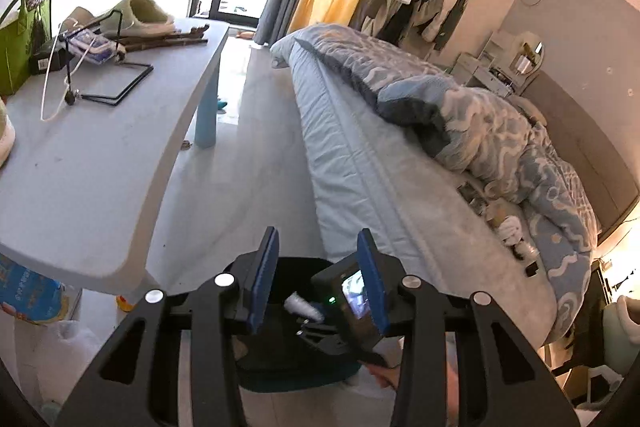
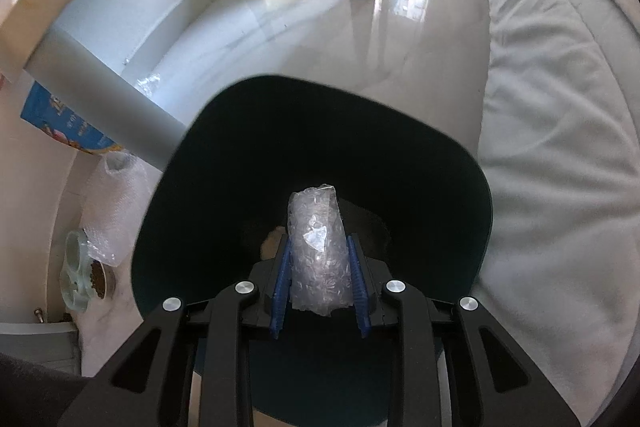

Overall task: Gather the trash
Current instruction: 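Open the left tool over the bin while the right tool drops the bubble wrap in, then move both tools back over the bed toward the remaining items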

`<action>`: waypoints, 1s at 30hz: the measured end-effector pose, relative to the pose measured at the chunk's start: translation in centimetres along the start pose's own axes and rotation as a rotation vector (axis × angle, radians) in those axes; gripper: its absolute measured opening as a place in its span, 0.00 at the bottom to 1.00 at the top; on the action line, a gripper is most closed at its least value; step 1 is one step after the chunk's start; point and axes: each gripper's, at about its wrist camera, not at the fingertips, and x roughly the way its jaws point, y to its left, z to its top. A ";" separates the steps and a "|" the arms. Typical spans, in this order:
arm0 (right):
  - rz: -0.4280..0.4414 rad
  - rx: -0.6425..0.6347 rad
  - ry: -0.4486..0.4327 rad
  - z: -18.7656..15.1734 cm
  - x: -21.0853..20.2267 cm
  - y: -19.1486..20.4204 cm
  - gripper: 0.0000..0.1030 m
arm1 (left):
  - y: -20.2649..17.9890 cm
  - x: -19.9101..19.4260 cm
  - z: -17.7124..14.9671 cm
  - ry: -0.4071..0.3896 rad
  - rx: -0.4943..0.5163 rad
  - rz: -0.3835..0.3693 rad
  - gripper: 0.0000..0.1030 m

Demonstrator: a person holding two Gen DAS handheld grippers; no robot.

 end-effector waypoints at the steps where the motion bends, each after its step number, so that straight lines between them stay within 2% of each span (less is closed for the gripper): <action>1: -0.005 0.003 0.011 -0.1 0.2 -0.1 0.29 | -0.3 -0.2 0.2 -0.010 0.008 0.003 0.41; 6: -0.007 0.021 0.019 -0.6 0.0 -0.4 0.30 | -2.3 -1.3 1.0 -0.055 0.068 0.026 0.44; 7: 0.006 0.026 0.017 -0.7 -0.3 -0.3 0.36 | -2.7 -1.5 1.1 -0.062 0.079 0.032 0.46; 8: 0.016 0.025 0.014 -0.7 -0.6 -0.3 0.47 | -3.0 -1.6 1.2 -0.068 0.089 0.039 0.48; 9: 0.022 0.016 0.005 -0.8 -1.0 0.0 0.50 | -3.5 -1.7 1.3 -0.077 0.103 0.045 0.49; 12: 0.027 -0.006 -0.030 -0.6 -2.5 0.5 0.50 | -4.5 -2.2 1.6 -0.100 0.129 0.054 0.51; 19: 0.061 -0.039 -0.156 -0.5 -7.8 1.1 0.50 | -6.4 -3.1 2.4 -0.156 0.164 0.061 0.62; 24: 0.073 -0.054 -0.249 -0.8 -11.8 0.2 0.50 | -6.8 -3.3 3.0 -0.187 0.131 0.032 0.69; 30: 0.085 -0.079 -0.383 -2.2 -16.7 -2.0 0.50 | -8.7 -3.3 3.4 -0.231 0.159 0.043 0.80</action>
